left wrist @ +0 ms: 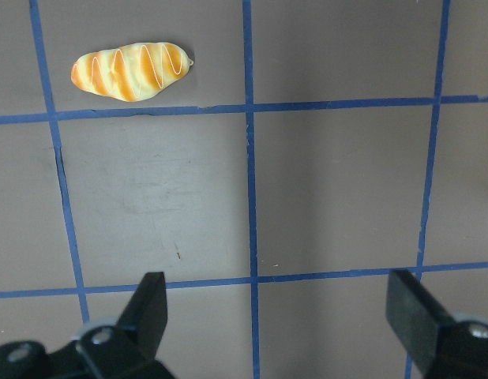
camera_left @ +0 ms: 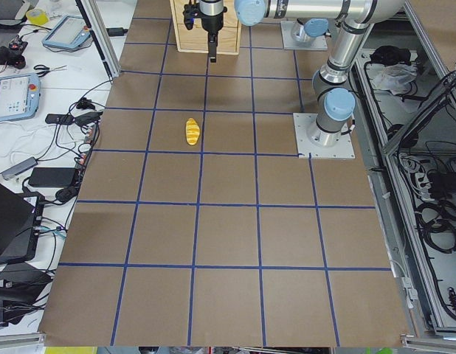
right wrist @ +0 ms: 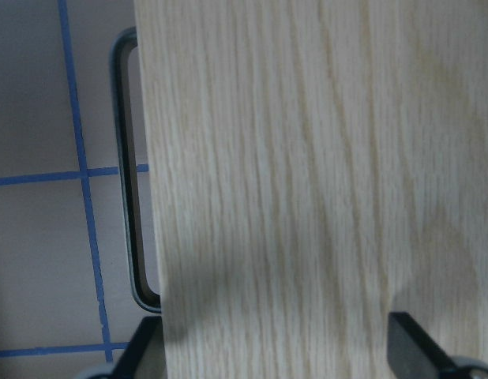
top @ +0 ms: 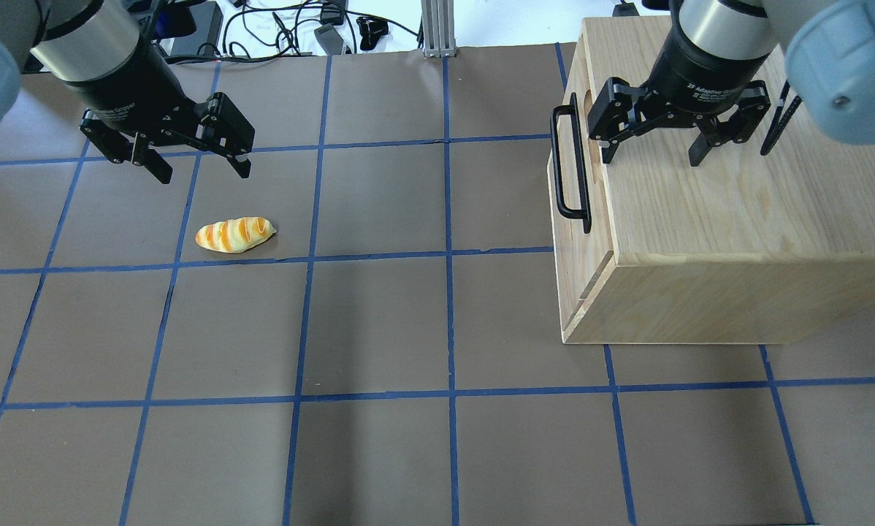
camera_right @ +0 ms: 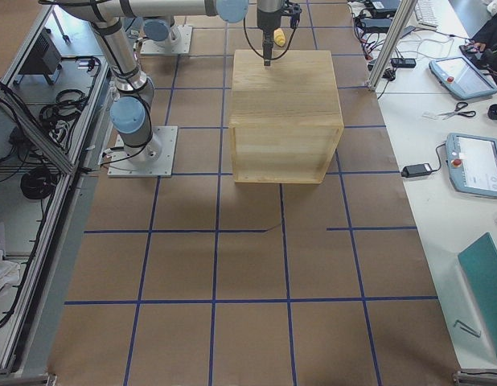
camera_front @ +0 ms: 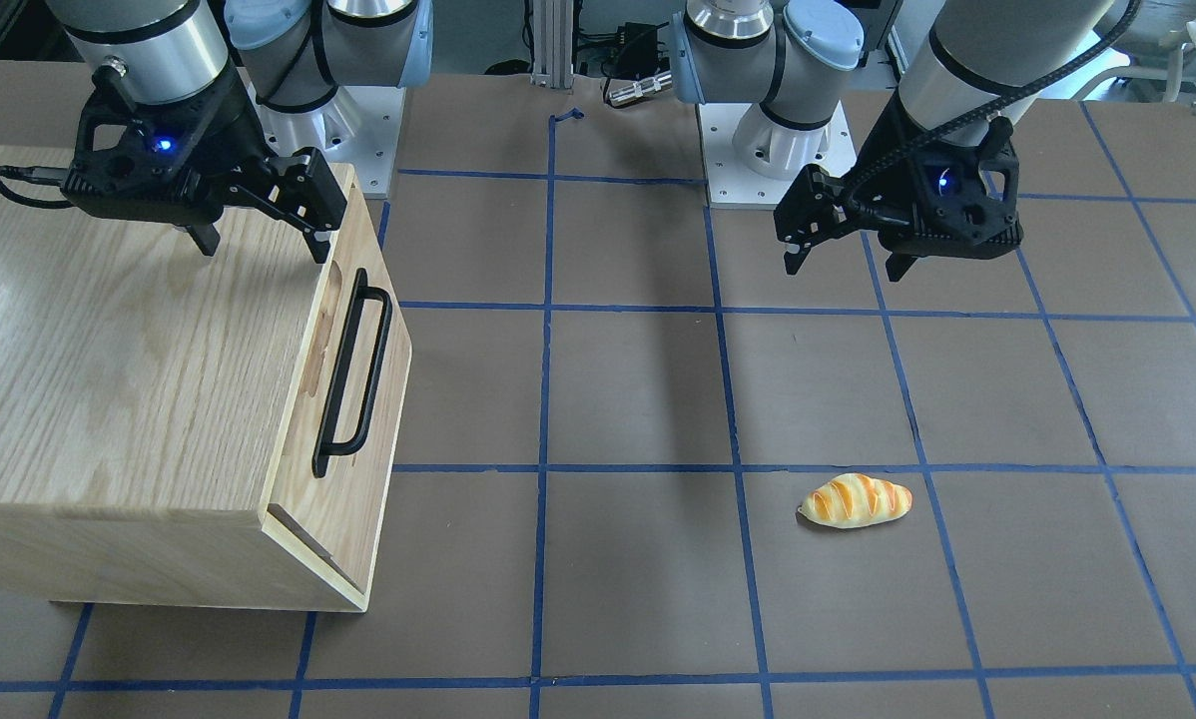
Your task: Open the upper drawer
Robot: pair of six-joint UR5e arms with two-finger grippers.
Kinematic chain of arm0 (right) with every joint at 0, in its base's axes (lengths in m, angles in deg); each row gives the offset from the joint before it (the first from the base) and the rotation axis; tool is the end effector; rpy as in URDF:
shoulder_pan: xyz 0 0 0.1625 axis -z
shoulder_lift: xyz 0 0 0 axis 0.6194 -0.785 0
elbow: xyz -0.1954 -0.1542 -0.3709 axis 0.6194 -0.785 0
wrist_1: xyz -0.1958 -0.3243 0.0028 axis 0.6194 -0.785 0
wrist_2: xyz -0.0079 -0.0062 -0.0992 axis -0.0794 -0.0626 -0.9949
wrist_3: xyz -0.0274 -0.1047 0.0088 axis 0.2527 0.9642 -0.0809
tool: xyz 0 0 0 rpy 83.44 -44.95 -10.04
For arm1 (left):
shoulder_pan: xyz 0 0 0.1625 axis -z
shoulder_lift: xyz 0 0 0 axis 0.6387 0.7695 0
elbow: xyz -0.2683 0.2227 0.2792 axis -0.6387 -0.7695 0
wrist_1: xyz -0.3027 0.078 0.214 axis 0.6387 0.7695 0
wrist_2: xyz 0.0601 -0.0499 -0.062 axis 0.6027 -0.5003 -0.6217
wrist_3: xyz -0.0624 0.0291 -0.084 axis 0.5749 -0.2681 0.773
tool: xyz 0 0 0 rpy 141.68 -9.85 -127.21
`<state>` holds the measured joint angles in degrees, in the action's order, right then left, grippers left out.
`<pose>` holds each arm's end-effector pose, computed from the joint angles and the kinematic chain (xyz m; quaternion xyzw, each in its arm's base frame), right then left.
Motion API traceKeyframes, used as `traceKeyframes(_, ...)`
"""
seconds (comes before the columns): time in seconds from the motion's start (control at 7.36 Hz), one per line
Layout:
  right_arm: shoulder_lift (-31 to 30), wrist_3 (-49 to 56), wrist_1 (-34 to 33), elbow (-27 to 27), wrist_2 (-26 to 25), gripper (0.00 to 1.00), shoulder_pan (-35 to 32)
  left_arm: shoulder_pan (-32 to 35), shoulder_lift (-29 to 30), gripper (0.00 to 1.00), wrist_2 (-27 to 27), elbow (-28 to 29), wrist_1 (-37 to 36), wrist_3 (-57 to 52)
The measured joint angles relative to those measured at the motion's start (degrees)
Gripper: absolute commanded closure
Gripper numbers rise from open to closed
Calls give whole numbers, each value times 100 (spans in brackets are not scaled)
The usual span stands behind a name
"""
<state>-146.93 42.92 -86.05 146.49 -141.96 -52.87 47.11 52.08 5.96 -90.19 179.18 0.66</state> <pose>0.1444 -0.4495 0.5101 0.0397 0.9990 -0.0194 0.0112 -0.1137 -0.4676 0.5047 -0.0029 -0.9996 0.0026 0.0287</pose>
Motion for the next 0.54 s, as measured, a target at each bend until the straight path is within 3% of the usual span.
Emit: traceKeyframes(0.54,0,0,0,0,1,0,0,373,320,0,-505,-18,-746,98)
